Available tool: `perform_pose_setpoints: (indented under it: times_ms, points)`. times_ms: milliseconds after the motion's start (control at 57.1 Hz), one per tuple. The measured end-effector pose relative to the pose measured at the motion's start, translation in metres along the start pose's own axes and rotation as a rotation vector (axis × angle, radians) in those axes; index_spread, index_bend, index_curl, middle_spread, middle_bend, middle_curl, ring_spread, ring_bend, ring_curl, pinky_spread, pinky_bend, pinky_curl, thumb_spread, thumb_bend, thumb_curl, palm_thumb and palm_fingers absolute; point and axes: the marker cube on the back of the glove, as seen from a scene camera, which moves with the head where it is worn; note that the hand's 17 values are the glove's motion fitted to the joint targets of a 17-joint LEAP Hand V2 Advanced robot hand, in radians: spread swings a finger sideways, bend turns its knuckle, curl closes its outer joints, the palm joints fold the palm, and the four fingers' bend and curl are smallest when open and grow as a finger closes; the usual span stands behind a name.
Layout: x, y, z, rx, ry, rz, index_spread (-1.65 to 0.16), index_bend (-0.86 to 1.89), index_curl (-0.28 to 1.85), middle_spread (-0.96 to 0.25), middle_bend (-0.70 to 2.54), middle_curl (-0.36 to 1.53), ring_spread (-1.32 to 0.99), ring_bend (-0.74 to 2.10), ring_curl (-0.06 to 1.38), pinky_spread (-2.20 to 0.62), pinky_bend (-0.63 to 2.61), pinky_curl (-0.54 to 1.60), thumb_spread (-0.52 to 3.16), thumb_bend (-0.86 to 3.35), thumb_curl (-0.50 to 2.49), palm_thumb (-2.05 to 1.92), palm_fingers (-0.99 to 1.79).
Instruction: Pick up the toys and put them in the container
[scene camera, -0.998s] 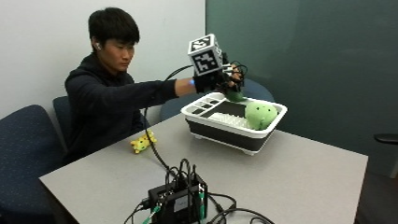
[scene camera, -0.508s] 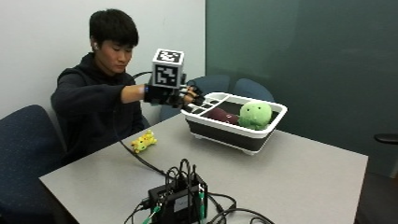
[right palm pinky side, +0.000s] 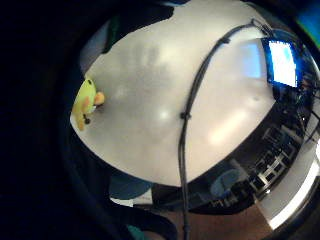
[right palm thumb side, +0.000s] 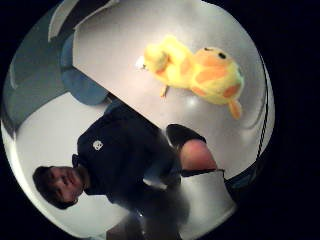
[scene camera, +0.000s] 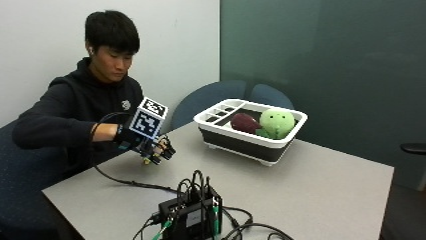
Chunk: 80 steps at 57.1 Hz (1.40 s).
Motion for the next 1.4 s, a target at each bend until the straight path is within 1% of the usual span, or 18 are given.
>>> perform_pose_setpoints:
  times_ms: [105,175,280,420,578,666,736,806,876,963,1033,1121,1173,1209,1226,1261,1331,1401]
  points:
    - [-0.009,-0.011,0.013,0.013,0.045,-0.025,-0.26,0.21,0.41,-0.02,0.11,0.31,-0.01,0.09,0.18,0.02,0.54,0.37,1.25,0.02,0.41,0.29,-0.25]
    - [-0.017,-0.017,0.016,0.042,0.068,-0.054,-0.28,0.31,0.44,-0.02,0.11,0.29,-0.01,0.08,0.15,0.02,0.5,0.36,1.28,0.06,0.42,0.37,-0.19]
    - [-0.025,-0.022,0.011,0.103,0.095,-0.085,-0.32,0.71,0.55,-0.05,0.18,0.29,-0.04,0.09,0.11,0.02,0.4,0.33,1.33,0.15,0.47,0.54,0.03]
    - [-0.032,-0.029,-0.007,0.18,0.034,-0.102,-0.3,0.93,0.64,-0.12,0.43,0.37,-0.1,0.12,0.07,0.01,0.3,0.3,1.27,0.17,0.53,0.64,0.24]
    - [-0.034,-0.031,-0.079,0.335,-0.001,-0.082,-0.23,1.02,0.72,-0.2,0.59,0.45,-0.17,0.15,0.06,0.0,0.28,0.31,1.19,0.15,0.58,0.68,0.27]
    - [-0.032,-0.034,-0.142,0.456,-0.026,-0.06,-0.2,1.05,0.75,-0.24,0.64,0.47,-0.2,0.17,0.07,0.0,0.28,0.32,1.14,0.13,0.62,0.69,0.28]
    - [-0.052,-0.044,-0.189,0.547,0.011,-0.095,-0.18,1.05,0.76,-0.26,0.66,0.49,-0.22,0.18,0.07,0.0,0.29,0.32,1.12,0.13,0.64,0.69,0.28]
    - [-0.062,-0.061,-0.229,0.628,-0.03,-0.077,-0.17,1.05,0.77,-0.27,0.66,0.5,-0.24,0.2,0.09,-0.01,0.3,0.33,1.1,0.11,0.66,0.69,0.28]
    - [-0.067,-0.088,-0.261,0.71,-0.089,0.009,-0.16,1.05,0.78,-0.28,0.65,0.5,-0.25,0.21,0.1,-0.01,0.31,0.33,1.1,0.11,0.68,0.69,0.28]
    - [-0.062,-0.129,-0.284,0.768,-0.109,0.132,-0.16,1.03,0.79,-0.29,0.63,0.51,-0.26,0.24,0.12,-0.01,0.32,0.34,1.1,0.09,0.7,0.69,0.27]
    - [-0.045,-0.163,-0.29,0.771,-0.144,0.235,-0.17,0.99,0.79,-0.29,0.6,0.51,-0.27,0.27,0.14,-0.01,0.34,0.35,1.11,0.08,0.7,0.67,0.24]
    - [-0.048,-0.2,-0.27,0.699,-0.14,0.288,-0.19,0.89,0.77,-0.27,0.53,0.49,-0.27,0.32,0.17,-0.01,0.4,0.37,1.19,0.06,0.68,0.63,0.17]
    - [-0.035,-0.205,-0.264,0.63,-0.209,0.307,-0.21,0.82,0.74,-0.23,0.41,0.47,-0.25,0.34,0.18,-0.01,0.47,0.39,1.3,0.02,0.61,0.54,0.08]
    - [-0.035,-0.207,-0.257,0.592,-0.218,0.297,-0.22,0.7,0.71,-0.19,0.32,0.44,-0.22,0.34,0.19,-0.01,0.56,0.42,1.31,-0.03,0.57,0.46,-0.07]
    - [-0.036,-0.207,-0.254,0.582,-0.218,0.289,-0.22,0.59,0.68,-0.17,0.27,0.43,-0.2,0.33,0.19,-0.01,0.6,0.43,1.29,-0.06,0.54,0.4,-0.18]
    - [-0.038,-0.206,-0.249,0.584,-0.226,0.269,-0.21,0.42,0.63,-0.13,0.21,0.41,-0.17,0.32,0.19,0.0,0.66,0.43,1.28,-0.07,0.52,0.34,-0.25]
    - [-0.038,-0.196,-0.245,0.631,-0.265,0.242,-0.21,0.24,0.56,-0.07,0.12,0.37,-0.12,0.27,0.19,0.0,0.69,0.44,1.26,-0.05,0.48,0.28,-0.26]
    - [-0.028,-0.178,-0.245,0.691,-0.336,0.237,-0.22,0.17,0.51,-0.04,0.09,0.33,-0.09,0.23,0.19,0.0,0.68,0.43,1.25,-0.04,0.45,0.24,-0.23]
